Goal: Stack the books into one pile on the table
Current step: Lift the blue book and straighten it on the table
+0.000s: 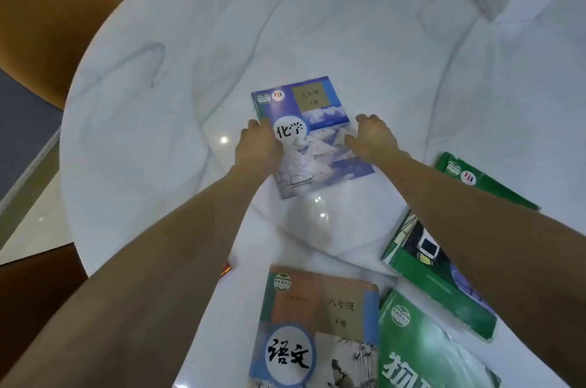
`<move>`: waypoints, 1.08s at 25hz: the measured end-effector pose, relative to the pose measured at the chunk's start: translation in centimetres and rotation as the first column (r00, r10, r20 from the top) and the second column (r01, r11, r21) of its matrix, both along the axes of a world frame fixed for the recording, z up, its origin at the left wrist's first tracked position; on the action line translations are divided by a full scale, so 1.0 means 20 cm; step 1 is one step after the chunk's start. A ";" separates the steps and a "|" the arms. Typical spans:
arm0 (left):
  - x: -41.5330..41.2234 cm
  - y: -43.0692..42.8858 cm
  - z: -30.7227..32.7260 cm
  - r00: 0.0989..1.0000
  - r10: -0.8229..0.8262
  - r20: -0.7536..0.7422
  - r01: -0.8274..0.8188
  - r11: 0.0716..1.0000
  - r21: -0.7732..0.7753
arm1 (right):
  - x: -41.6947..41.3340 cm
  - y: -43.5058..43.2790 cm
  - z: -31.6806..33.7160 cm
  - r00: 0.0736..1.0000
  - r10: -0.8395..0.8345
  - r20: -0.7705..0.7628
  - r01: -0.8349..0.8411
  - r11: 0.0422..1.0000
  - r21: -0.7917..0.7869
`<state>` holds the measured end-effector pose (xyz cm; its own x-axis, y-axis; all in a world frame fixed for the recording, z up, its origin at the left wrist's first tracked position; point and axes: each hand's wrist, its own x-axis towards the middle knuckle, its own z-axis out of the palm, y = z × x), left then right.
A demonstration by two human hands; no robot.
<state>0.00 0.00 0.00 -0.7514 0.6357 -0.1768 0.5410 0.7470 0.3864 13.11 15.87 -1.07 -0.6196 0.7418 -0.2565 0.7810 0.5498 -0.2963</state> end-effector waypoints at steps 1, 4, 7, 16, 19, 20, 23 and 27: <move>0.00 0.01 -0.01 0.997 0.054 0.052 -0.054 0.999 0.002 | -0.01 0.00 -0.01 0.999 -0.031 -0.007 0.031 0.999 -0.026; -0.01 0.06 -0.06 0.963 0.209 0.170 -0.220 0.974 0.050 | -0.05 0.01 -0.05 0.991 -0.128 -0.034 0.126 0.990 -0.061; -0.01 0.10 -0.08 0.897 0.308 0.318 -0.340 0.939 0.048 | -0.09 0.03 -0.08 0.977 -0.209 -0.030 0.204 0.970 -0.130; -0.04 0.12 -0.09 0.751 0.328 0.573 -0.485 0.863 0.141 | -0.11 0.09 -0.07 0.916 -0.399 -0.041 0.363 0.868 -0.340; -0.02 0.14 -0.07 0.762 0.251 0.597 -0.473 0.845 0.249 | -0.07 0.08 -0.06 0.913 -0.406 -0.048 0.358 0.851 -0.383; -0.02 0.14 -0.06 0.775 0.231 0.588 -0.460 0.845 0.273 | -0.04 0.08 -0.06 0.901 -0.430 -0.059 0.369 0.830 -0.418; 0.00 0.16 -0.06 0.788 0.193 0.585 -0.438 0.843 0.312 | 0.05 0.08 -0.04 0.835 -0.536 -0.126 0.403 0.751 -0.523; 0.05 0.21 -0.06 0.767 0.134 0.628 -0.409 0.856 0.317 | 0.19 0.09 0.00 0.715 -0.668 -0.208 0.443 0.663 -0.604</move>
<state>1.08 4.13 -1.26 -0.7485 0.5319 -0.3961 -0.0815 0.5189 0.8509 17.00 17.74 -1.08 -0.2529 0.8183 -0.5161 0.6413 -0.2576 -0.7227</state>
